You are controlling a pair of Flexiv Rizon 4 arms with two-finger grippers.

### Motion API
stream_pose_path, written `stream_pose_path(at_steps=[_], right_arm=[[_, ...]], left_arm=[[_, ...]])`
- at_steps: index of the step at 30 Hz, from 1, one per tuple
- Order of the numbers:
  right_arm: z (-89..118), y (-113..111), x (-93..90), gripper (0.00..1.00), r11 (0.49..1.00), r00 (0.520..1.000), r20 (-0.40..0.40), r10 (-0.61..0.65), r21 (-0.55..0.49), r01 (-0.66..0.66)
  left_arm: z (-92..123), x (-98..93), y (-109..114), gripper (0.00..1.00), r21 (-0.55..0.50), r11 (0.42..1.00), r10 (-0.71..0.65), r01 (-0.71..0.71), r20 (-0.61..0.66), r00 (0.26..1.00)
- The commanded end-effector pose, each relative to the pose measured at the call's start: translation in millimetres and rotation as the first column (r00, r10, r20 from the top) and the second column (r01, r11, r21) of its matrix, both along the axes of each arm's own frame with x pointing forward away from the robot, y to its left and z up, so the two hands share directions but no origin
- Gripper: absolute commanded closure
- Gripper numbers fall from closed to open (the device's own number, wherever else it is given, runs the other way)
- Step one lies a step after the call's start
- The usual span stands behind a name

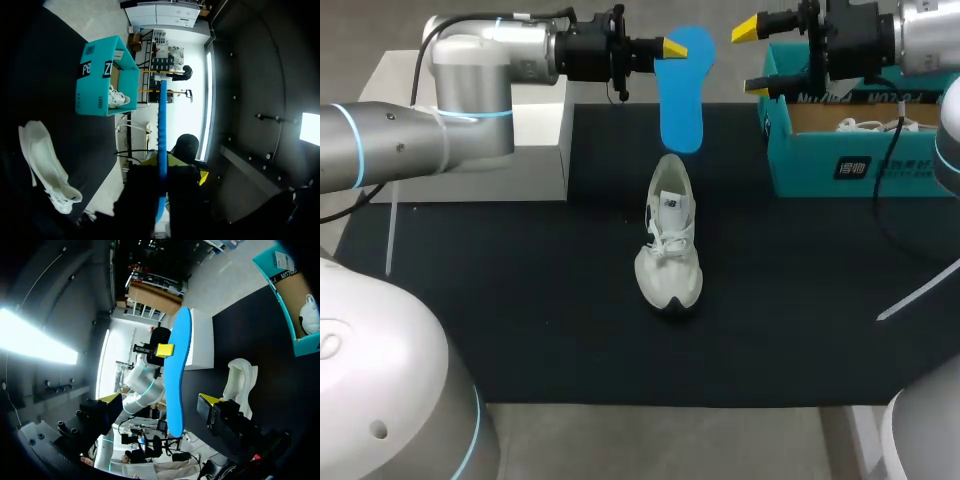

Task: Take the shoe out of the shoebox, open the shoe tongue, remove and reinsert the insole, then place the shoe into the shoebox

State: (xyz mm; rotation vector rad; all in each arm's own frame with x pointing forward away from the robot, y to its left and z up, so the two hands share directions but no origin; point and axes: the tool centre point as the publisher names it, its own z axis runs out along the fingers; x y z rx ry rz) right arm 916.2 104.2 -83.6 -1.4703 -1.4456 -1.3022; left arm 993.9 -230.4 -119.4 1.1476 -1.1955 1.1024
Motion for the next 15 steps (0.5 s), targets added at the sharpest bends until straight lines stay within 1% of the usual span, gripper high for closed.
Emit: stream_pose_path(at_steps=[1, 4, 5, 11, 12, 13, 14, 15], right_arm=[[-16.2, 0.9, -2.2, 0.0, 0.999, 1.0, -0.015, 0.006, 0.053, -0.006], [-21.6, -0.4, -2.6, 0.0, 0.999, 0.999, -0.034, 0.002, 0.05, 0.0], [-22.1, -2.5, -2.0, 0.0, 0.999, 0.999, -0.03, -0.039, 0.032, 0.04], [-22.1, -2.5, -2.0, 0.0, 0.999, 0.999, -0.03, -0.039, 0.032, 0.04], [-22.1, -2.5, -2.0, 0.0, 0.999, 0.999, -0.03, -0.039, 0.032, 0.04], [-22.1, -2.5, -2.0, 0.0, 0.999, 0.999, -0.03, -0.039, 0.032, 0.04], [-22.1, -2.5, -2.0, 0.0, 0.999, 0.999, -0.03, -0.039, 0.032, 0.04], [-22.1, -2.5, -2.0, 0.0, 0.999, 0.999, -0.03, -0.039, 0.032, 0.04]], left_arm=[[0.0, -0.7, 0.3, 1.0, 0.002, 1.0, 0.001, -0.001, 0.001, 1.0], [0.0, -0.7, 0.3, 1.0, 0.002, 1.0, 0.001, -0.001, 0.001, 1.0], [0.0, -0.7, 0.3, 1.0, 0.002, 1.0, 0.001, -0.001, 0.001, 1.0], [0.0, -0.7, 0.3, 1.0, 0.002, 1.0, 0.001, -0.001, 0.001, 1.0], [3.5, -2.2, 1.3, 1.0, 0.064, 0.997, 0.035, -0.044, 0.144, 0.989], [6.3, -5.2, 0.4, 1.0, 0.149, 0.983, 0.051, -0.104, 0.324, 0.945], [8.6, -7.3, 0.7, 1.0, 0.193, 0.962, 0.073, -0.193, 0.499, 0.864], [11.7, -8.5, 2.4, 1.0, 0.179, 0.948, 0.086, -0.262, 0.65, 0.755]])
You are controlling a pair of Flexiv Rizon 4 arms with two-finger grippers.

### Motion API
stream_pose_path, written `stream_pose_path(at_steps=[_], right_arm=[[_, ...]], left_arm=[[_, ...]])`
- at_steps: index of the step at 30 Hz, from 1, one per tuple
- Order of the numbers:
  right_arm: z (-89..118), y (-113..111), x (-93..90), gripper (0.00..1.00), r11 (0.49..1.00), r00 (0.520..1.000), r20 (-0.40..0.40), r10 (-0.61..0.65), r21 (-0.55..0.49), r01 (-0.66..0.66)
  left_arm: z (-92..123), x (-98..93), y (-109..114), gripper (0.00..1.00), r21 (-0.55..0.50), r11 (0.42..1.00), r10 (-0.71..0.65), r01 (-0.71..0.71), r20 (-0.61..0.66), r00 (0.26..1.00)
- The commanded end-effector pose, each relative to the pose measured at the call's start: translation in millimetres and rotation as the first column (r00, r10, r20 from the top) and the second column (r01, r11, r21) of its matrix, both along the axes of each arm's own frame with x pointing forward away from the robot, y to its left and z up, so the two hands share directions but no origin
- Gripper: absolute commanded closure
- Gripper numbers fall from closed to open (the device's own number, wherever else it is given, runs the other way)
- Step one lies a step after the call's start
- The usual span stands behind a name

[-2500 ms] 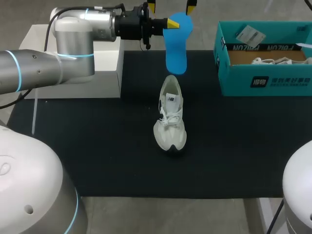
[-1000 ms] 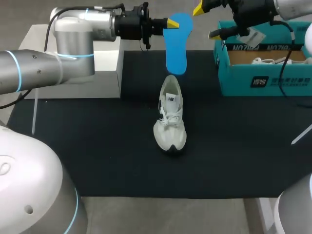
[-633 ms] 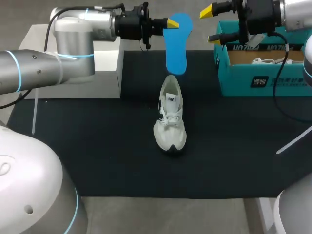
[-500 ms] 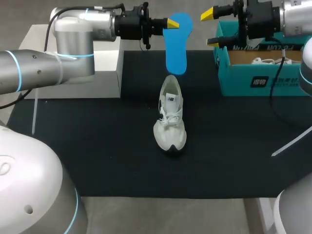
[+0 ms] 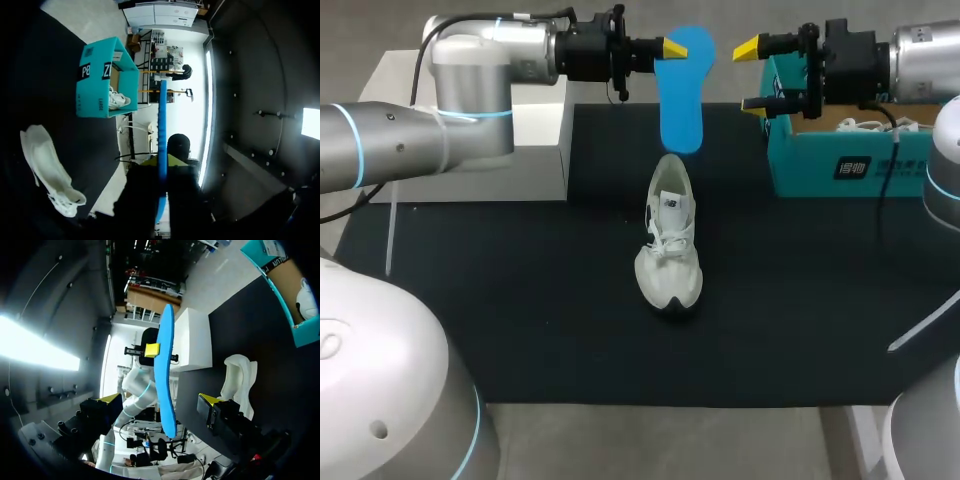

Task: Take the shoe out of the shoebox, open the shoe tongue, remove and reinsert the insole, then place the shoe into the shoebox

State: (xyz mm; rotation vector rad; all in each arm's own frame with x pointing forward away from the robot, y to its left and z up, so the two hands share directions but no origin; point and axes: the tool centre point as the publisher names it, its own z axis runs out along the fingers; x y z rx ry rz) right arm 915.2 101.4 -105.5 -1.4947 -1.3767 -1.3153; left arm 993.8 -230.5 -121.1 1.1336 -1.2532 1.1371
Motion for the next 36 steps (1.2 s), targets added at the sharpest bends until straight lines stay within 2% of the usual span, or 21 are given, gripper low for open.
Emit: stream_pose_path(at_steps=[1, 2, 3, 4, 16, 17, 18, 19, 20, 25, 28, 36], right_arm=[[-0.1, 0.3, -1.0, 0.0, 1.0, 1.0, 0.0, -0.003, -0.001, 0.003], [-0.1, 0.3, -1.0, 0.0, 1.0, 1.0, 0.0, -0.003, -0.001, 0.003], [-0.1, 0.3, -1.0, 0.0, 1.0, 1.0, 0.0, -0.003, -0.001, 0.003], [-0.1, 0.3, -1.0, 0.0, 1.0, 1.0, 0.0, -0.003, -0.001, 0.003], [-0.1, 0.3, -1.0, 0.0, 1.0, 1.0, 0.0, -0.003, -0.001, 0.003], [-0.1, 0.3, -1.0, 0.0, 1.0, 1.0, 0.0, -0.003, -0.001, 0.003], [-0.1, 0.3, -1.0, 0.0, 1.0, 1.0, 0.0, -0.003, -0.001, 0.003], [-0.1, 0.3, -1.0, 0.0, 1.0, 1.0, 0.0, -0.003, -0.001, 0.003], [-0.1, 0.3, -1.0, 0.0, 1.0, 1.0, 0.0, -0.003, -0.001, 0.003], [-0.1, 0.3, -1.0, 0.0, 1.0, 1.0, 0.0, -0.003, -0.001, 0.003], [-0.1, 0.3, -1.0, 0.0, 1.0, 1.0, 0.0, -0.003, -0.001, 0.003], [-0.1, 0.3, -1.0, 0.0, 1.0, 1.0, 0.0, -0.003, -0.001, 0.003]], left_arm=[[19.1, -10.1, 7.5, 1.0, 0.088, 0.954, 0.143, -0.288, 0.709, 0.69], [21.4, -10.2, 9.7, 1.0, 0.072, 0.945, 0.15, -0.318, 0.772, 0.618], [22.1, -10.5, 11.2, 1.0, 0.082, 0.927, 0.123, -0.367, 0.856, 0.501], [22.5, -10.0, 12.1, 1.0, 0.099, 0.931, 0.089, -0.353, 0.873, 0.479], [22.5, -10.0, 12.1, 1.0, 0.099, 0.931, 0.089, -0.353, 0.873, 0.479], [22.2, -9.4, 13.6, 1.0, -0.014, 0.949, 0.16, -0.314, 0.88, 0.447], [19.8, -8.2, 14.8, 1.0, -0.082, 0.952, 0.202, -0.296, 0.893, 0.403], [18.1, -5.6, 15.5, 1.0, -0.13, 0.947, 0.248, -0.292, 0.877, 0.411], [18.2, -3.3, 16.2, 1.0, -0.153, 0.946, 0.272, -0.287, 0.855, 0.441], [21.2, 1.7, 16.6, 1.0, -0.266, 0.947, 0.321, -0.182, 0.832, 0.453], [30.7, -3.6, 19.5, 1.0, -0.296, 0.954, 0.287, -0.045, 0.862, 0.418], [30.7, -3.6, 19.5, 1.0, -0.296, 0.954, 0.287, -0.045, 0.862, 0.418]])
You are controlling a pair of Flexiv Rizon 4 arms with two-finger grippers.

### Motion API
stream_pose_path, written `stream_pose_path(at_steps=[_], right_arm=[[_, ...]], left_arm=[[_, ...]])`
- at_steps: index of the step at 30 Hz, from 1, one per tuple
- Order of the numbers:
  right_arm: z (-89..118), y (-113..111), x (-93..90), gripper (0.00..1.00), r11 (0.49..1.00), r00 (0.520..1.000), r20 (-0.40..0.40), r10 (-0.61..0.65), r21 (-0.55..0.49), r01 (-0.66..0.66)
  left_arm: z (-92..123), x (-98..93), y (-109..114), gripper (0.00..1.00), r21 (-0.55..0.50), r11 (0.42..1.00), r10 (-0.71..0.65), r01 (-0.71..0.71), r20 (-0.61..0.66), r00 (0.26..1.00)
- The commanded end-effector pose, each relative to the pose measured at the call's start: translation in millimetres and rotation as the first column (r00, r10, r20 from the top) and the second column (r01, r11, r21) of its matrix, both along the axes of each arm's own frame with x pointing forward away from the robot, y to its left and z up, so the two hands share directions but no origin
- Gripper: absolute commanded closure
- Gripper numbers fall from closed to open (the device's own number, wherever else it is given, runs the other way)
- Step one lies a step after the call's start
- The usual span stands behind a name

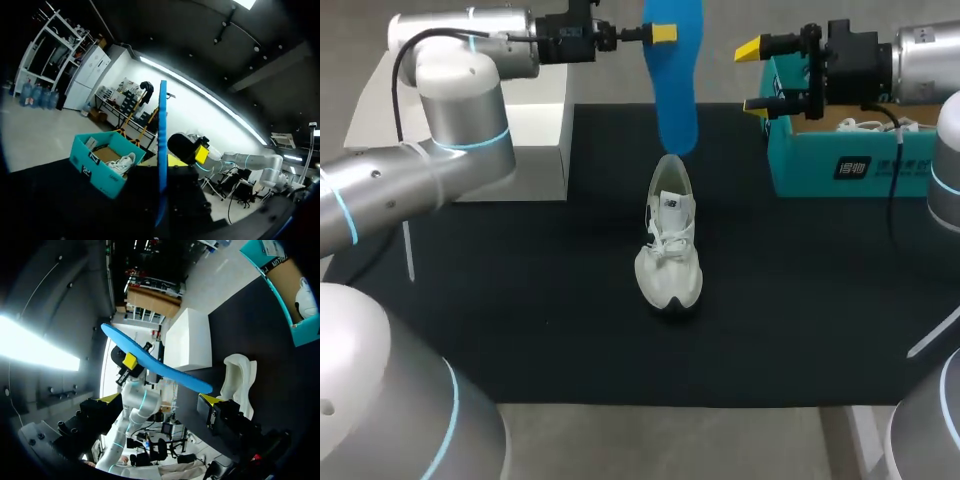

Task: Take the shoe out of the shoebox, open the shoe tongue, remove and reinsert the insole, then place the shoe into the shoebox

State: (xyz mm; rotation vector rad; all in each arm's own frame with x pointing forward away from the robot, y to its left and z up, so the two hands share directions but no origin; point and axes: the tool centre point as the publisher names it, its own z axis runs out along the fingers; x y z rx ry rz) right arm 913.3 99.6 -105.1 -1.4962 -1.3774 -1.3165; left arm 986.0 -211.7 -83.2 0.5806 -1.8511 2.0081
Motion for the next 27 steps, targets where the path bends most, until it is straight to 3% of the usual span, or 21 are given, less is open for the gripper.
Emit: stream_pose_path(at_steps=[1, 4, 8, 12, 15, 27], right_arm=[[-0.5, 2.1, 0.9, 0.0, 1.0, 1.0, -0.001, -0.001, 0.0, 0.001], [-0.5, 2.1, 0.9, 0.0, 1.0, 1.0, -0.001, -0.001, 0.0, 0.001], [-0.5, 2.1, 0.9, 0.0, 1.0, 1.0, -0.001, -0.001, 0.0, 0.001], [-0.5, 2.1, 0.9, 0.0, 1.0, 1.0, -0.001, -0.001, 0.0, 0.001], [-0.5, 2.1, 0.9, 0.0, 1.0, 1.0, -0.001, -0.001, 0.0, 0.001], [-0.5, 2.1, 0.9, 0.0, 1.0, 1.0, -0.001, -0.001, 0.0, 0.001]], left_arm=[[-7.2, 4.1, 0.7, 1.0, -0.14, 0.989, -0.038, 0.054, 0.118, 0.992], [-7.2, 4.1, 0.7, 1.0, -0.14, 0.989, -0.038, 0.054, 0.118, 0.992], [-7.2, 4.5, 1.7, 1.0, -0.104, 0.991, -0.033, 0.087, 0.44, 0.897], [12.2, 1.3, 3.6, 1.0, -0.075, 0.993, -0.035, 0.095, 0.575, 0.817], [14.2, 5.1, 1.3, 1.0, -0.079, 0.991, -0.02, 0.109, 0.712, 0.701], [14.2, 5.1, 1.3, 1.0, -0.079, 0.991, -0.02, 0.109, 0.712, 0.701]])
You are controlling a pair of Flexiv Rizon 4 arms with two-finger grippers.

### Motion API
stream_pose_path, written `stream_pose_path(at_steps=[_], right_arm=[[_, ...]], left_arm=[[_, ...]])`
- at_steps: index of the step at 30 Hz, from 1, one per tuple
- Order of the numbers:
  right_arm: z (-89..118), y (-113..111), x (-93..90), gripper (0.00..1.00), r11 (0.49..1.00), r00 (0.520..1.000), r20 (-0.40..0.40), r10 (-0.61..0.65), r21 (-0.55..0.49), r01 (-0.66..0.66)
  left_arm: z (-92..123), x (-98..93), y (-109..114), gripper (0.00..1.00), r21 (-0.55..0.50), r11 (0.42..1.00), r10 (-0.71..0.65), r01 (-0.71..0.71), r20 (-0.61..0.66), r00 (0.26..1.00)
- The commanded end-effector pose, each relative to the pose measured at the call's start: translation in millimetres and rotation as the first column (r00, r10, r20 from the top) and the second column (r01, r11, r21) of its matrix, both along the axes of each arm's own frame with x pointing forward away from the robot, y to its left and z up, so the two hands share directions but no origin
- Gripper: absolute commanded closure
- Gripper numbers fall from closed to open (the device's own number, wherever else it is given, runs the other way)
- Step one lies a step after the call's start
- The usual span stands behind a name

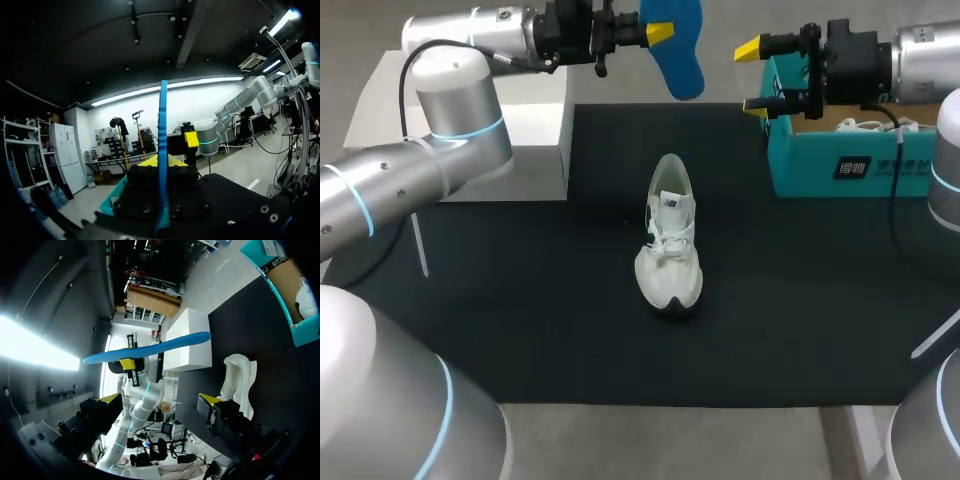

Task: Take the shoe out of the shoebox, open the shoe tongue, remove and reinsert the insole, then place the shoe into the shoebox

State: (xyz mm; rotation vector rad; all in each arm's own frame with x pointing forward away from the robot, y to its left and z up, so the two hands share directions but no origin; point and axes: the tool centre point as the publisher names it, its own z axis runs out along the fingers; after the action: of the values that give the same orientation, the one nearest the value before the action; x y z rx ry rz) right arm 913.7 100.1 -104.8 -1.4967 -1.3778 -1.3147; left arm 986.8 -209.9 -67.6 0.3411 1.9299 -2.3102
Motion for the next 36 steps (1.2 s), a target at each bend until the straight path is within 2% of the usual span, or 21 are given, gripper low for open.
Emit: stream_pose_path(at_steps=[1, 2, 4, 5, 6, 7, 10, 11, 27, 28, 29, 31, 33, 36], right_arm=[[-0.8, 1.6, 0.5, 0.0, 1.0, 1.0, 0.0, -0.002, 0.001, 0.002], [-0.8, 1.6, 0.5, 0.0, 1.0, 1.0, 0.0, -0.002, 0.001, 0.002], [-0.8, 1.6, 0.5, 0.0, 1.0, 1.0, 0.0, -0.002, 0.001, 0.002], [-0.8, 1.6, 0.5, 0.0, 1.0, 1.0, 0.0, -0.002, 0.001, 0.002], [-0.8, 1.6, 0.5, 0.0, 1.0, 1.0, 0.0, -0.002, 0.001, 0.002], [-0.8, 1.6, 0.5, 0.0, 1.0, 1.0, 0.0, -0.002, 0.001, 0.002], [-0.8, 1.6, 0.5, 0.0, 1.0, 1.0, 0.0, -0.002, 0.001, 0.002], [-0.8, 1.6, 0.5, 0.0, 1.0, 1.0, 0.0, -0.002, 0.001, 0.002], [-0.8, 1.6, 0.5, 0.0, 1.0, 1.0, 0.0, -0.002, 0.001, 0.002], [-0.8, 1.6, 0.5, 0.0, 1.0, 1.0, 0.0, -0.002, 0.001, 0.002], [-0.8, 1.6, 0.5, 0.0, 1.0, 1.0, 0.0, -0.002, 0.001, 0.002], [-0.8, 1.6, 0.5, 0.0, 1.0, 1.0, 0.0, -0.002, 0.001, 0.002], [-0.8, 1.6, 0.5, 0.0, 1.0, 1.0, 0.0, -0.002, 0.001, 0.002], [-0.8, 1.6, 0.5, 0.0, 1.0, 1.0, 0.0, -0.002, 0.001, 0.002]], left_arm=[[-1.4, 4.4, -0.4, 1.0, -0.003, 1.0, -0.008, 0.008, 0.005, 1.0], [-1.4, 4.4, -0.4, 1.0, -0.003, 1.0, -0.008, 0.008, 0.005, 1.0], [-7.9, 3.9, -2.0, 1.0, -0.078, 0.997, 0.04, -0.027, 0.166, 0.985], [-11.1, 2.0, -2.1, 1.0, -0.112, 0.993, 0.052, -0.019, 0.303, 0.952], [-13.8, -0.3, -1.9, 1.0, -0.12, 0.993, 0.051, 0.001, 0.433, 0.9], [-17.6, -2.5, -1.5, 1.0, -0.138, 0.99, 0.063, 0.022, 0.581, 0.812], [-24.8, -8.8, 1.2, 1.0, -0.141, 0.984, 0.062, 0.105, 0.837, 0.544], [-25.2, -11.1, 2.4, 1.0, -0.147, 0.981, 0.065, 0.123, 0.858, 0.509], [-25.2, -11.1, 2.4, 1.0, -0.147, 0.981, 0.065, 0.123, 0.858, 0.509], [-28.2, -10.4, 1.4, 1.0, -0.16, 0.979, 0.092, 0.127, 0.901, 0.425], [-31.9, -10.5, 0.5, 1.0, -0.161, 0.979, 0.12, 0.121, 0.949, 0.292], [-42.2, -10.0, -1.1, 1.0, -0.135, 0.985, 0.128, 0.107, 0.989, 0.075], [-47.6, -10.2, -1.6, 1.0, -0.191, 0.979, 0.19, 0.074, 0.982, 0.019], [-54.7, -10.9, -2.9, 1.0, -0.217, 0.975, 0.221, 0.045, 0.97, -0.099]])
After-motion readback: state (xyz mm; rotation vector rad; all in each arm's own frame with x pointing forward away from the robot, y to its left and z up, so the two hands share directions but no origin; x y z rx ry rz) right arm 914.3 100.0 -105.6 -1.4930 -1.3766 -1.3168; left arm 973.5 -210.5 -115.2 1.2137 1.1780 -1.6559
